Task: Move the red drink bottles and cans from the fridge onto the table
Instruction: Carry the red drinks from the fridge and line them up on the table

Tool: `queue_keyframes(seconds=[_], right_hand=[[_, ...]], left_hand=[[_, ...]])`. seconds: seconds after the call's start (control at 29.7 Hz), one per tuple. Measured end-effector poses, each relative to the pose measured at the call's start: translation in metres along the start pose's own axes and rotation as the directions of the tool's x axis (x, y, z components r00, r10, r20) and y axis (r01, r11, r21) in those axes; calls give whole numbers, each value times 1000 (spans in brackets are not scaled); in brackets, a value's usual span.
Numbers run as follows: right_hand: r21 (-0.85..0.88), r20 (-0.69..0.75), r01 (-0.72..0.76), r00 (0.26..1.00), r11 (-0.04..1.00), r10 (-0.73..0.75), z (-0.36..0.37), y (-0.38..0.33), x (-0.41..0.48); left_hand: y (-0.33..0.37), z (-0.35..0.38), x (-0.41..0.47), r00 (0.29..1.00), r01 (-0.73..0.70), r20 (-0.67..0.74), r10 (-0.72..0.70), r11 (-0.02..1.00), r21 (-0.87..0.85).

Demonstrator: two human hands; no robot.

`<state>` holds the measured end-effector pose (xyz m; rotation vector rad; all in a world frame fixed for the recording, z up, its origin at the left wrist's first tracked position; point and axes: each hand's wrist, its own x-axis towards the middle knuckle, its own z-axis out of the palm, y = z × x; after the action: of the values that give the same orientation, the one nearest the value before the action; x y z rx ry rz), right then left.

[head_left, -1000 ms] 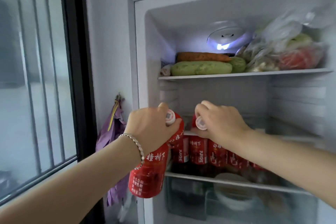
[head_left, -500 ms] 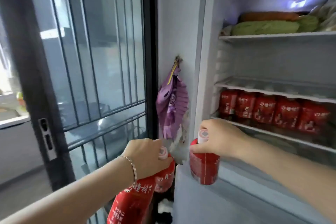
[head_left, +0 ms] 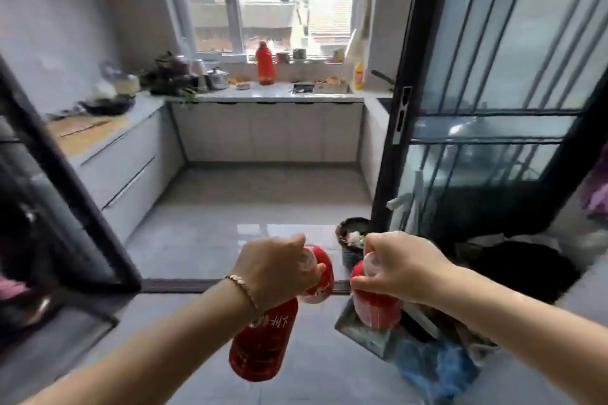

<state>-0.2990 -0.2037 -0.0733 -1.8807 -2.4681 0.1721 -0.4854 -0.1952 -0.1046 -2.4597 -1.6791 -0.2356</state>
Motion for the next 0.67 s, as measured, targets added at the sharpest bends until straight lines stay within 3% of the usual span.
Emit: queue_keyframes(seconds=[0.13,0.27,0.4,0.5,0.57,0.67], right_hand=[[-17,57,195,979,981,-194,26,-125,14],[-4,118,366,924,930,-363,48,-261,15],[81,228,464,853,882,-470,79,-406,6],[130,215,489,835,863,-506,80,-446,-1],[172,284,620,713,766,-641,127,-620,-18],[222,277,615,705,757,-653,115,-652,-29]], left_hand=[[-90,-4,-104,964,262,33,-263,965,11],[-170,-11,-225,855,517,40,-517,856,13],[-245,-23,-351,718,694,38,-695,719,48],[-266,-39,-380,670,726,128,-731,681,96],[-340,-60,-528,475,869,86,-876,482,114],[-361,-65,-557,435,883,105,-894,447,145]])
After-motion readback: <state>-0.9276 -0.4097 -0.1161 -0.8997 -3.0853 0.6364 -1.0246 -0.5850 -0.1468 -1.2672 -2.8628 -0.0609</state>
